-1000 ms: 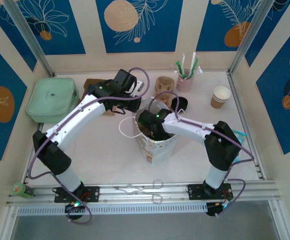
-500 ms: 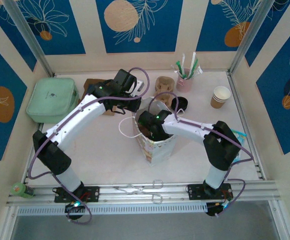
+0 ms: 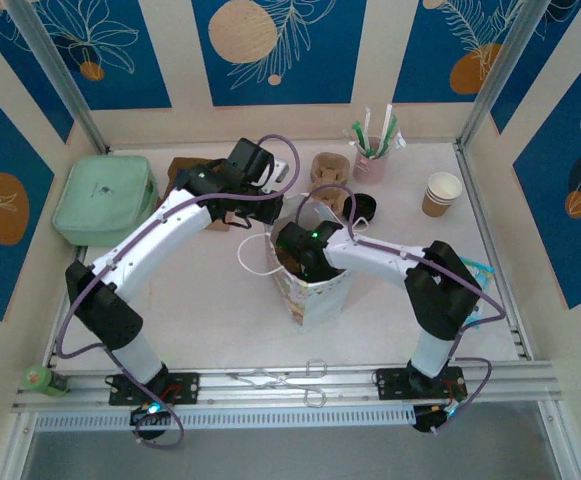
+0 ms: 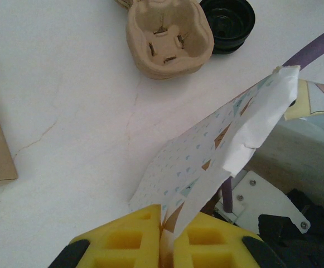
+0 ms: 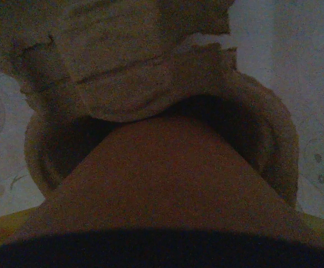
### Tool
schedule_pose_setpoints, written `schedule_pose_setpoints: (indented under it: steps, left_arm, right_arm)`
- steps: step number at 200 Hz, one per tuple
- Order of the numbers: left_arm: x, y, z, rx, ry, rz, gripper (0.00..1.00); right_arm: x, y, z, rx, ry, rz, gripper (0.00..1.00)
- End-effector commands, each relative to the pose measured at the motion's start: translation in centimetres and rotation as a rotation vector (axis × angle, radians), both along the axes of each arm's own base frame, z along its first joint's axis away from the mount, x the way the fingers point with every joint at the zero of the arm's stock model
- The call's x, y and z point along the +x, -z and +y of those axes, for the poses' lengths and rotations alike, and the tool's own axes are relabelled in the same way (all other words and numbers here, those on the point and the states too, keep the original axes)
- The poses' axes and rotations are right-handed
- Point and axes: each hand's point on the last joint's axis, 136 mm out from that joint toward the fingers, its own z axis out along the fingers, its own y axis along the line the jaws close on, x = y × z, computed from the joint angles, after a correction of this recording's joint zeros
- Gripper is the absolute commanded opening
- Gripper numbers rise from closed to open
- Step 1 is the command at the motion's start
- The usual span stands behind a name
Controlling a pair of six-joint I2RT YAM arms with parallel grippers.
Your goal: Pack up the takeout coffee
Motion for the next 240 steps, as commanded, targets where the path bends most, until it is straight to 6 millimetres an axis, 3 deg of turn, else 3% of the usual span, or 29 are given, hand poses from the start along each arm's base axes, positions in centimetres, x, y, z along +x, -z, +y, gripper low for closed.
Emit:
schedule_pose_setpoints:
  steps: [1, 240]
  left_arm:
    - [0.0, -1.5, -0.5, -0.034, -0.001, -0.033, 0.12]
    - [0.0, -1.5, -0.6, -0.039, 0.005, -0.035, 0.12]
  right_arm:
    - [-0.6, 1.6, -0.3, -0.018, 0.014, 0.055, 0.35]
    - [-0.4, 4.0, -0.5, -0.01, 0.02, 0.062, 0.35]
